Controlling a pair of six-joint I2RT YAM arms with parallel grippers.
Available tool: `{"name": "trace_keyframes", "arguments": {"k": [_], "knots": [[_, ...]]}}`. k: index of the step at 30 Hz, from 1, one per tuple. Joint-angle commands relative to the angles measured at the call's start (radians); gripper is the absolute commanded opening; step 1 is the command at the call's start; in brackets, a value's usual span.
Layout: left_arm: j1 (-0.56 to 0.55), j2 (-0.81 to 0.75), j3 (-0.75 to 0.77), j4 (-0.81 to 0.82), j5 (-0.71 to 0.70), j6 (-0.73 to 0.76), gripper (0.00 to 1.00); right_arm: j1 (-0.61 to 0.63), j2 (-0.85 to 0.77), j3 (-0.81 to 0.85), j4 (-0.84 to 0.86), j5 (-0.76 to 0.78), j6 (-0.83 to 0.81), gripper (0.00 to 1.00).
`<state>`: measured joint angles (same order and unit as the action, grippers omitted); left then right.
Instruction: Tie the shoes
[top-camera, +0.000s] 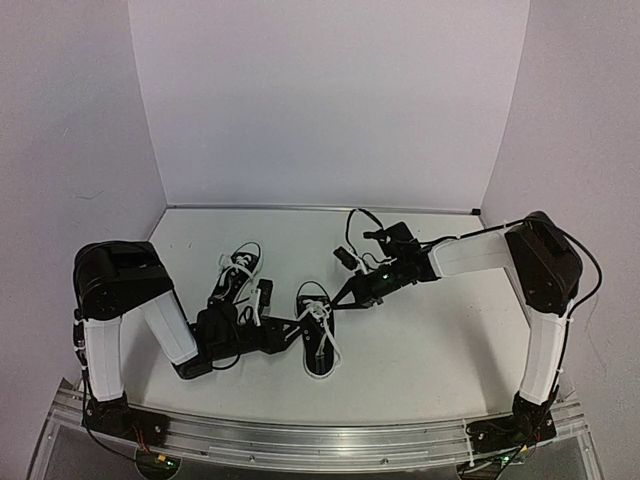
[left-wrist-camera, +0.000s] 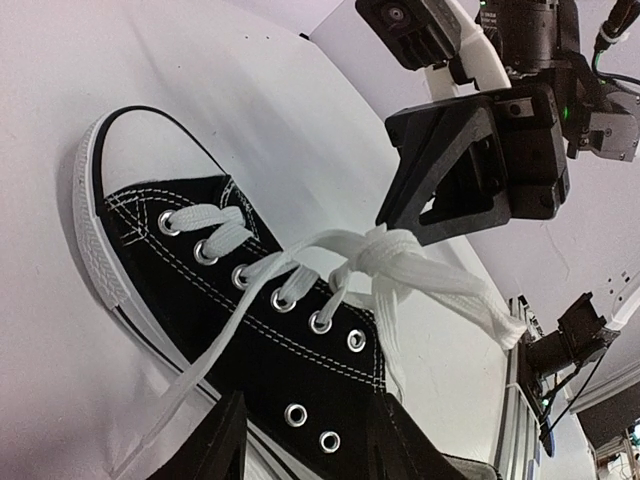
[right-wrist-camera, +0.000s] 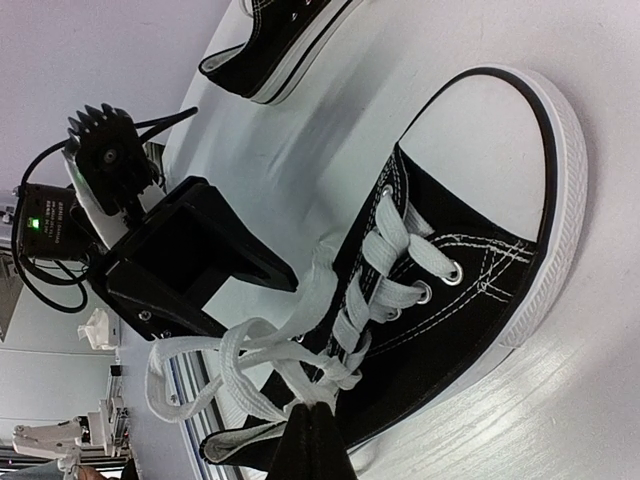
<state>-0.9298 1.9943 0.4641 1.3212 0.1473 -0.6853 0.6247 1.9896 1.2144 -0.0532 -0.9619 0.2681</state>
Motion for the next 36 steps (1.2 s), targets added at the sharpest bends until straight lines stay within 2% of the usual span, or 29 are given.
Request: {"name": "trace_keyframes", "arguments": {"k": [1, 2, 4, 6, 15, 20, 24, 28, 36], "knots": [[0.004, -0.059, -0.017, 0.194, 0.038, 0.023, 0.46, 0.006, -0.044, 0.001, 0.016, 0.005, 0.006, 0.00], [0.003, -0.071, -0.011, 0.193, 0.056, 0.032, 0.48, 0.006, -0.046, 0.001, 0.016, 0.006, 0.006, 0.00], [-0.004, -0.101, -0.003, 0.170, 0.083, 0.054, 0.60, 0.006, -0.048, 0.000, 0.016, 0.005, 0.009, 0.00], [-0.011, -0.139, 0.006, 0.109, 0.070, 0.091, 0.64, 0.006, -0.050, 0.002, 0.017, 0.005, 0.011, 0.00], [-0.029, -0.294, 0.082, -0.199, 0.010, 0.215, 0.65, 0.006, -0.049, 0.008, 0.015, 0.000, 0.015, 0.00], [-0.085, -0.377, 0.135, -0.437, -0.083, 0.383, 0.70, 0.007, -0.052, 0.011, 0.015, -0.002, 0.018, 0.00], [-0.104, -0.432, 0.152, -0.561, -0.177, 0.506, 0.76, 0.007, -0.054, 0.009, 0.015, 0.000, 0.020, 0.00], [-0.107, -0.439, 0.179, -0.641, -0.198, 0.603, 0.80, 0.009, -0.052, 0.011, 0.015, 0.000, 0.022, 0.00], [-0.126, -0.390, 0.210, -0.649, -0.175, 0.748, 0.83, 0.009, -0.046, 0.018, 0.015, -0.001, 0.027, 0.00]]}}
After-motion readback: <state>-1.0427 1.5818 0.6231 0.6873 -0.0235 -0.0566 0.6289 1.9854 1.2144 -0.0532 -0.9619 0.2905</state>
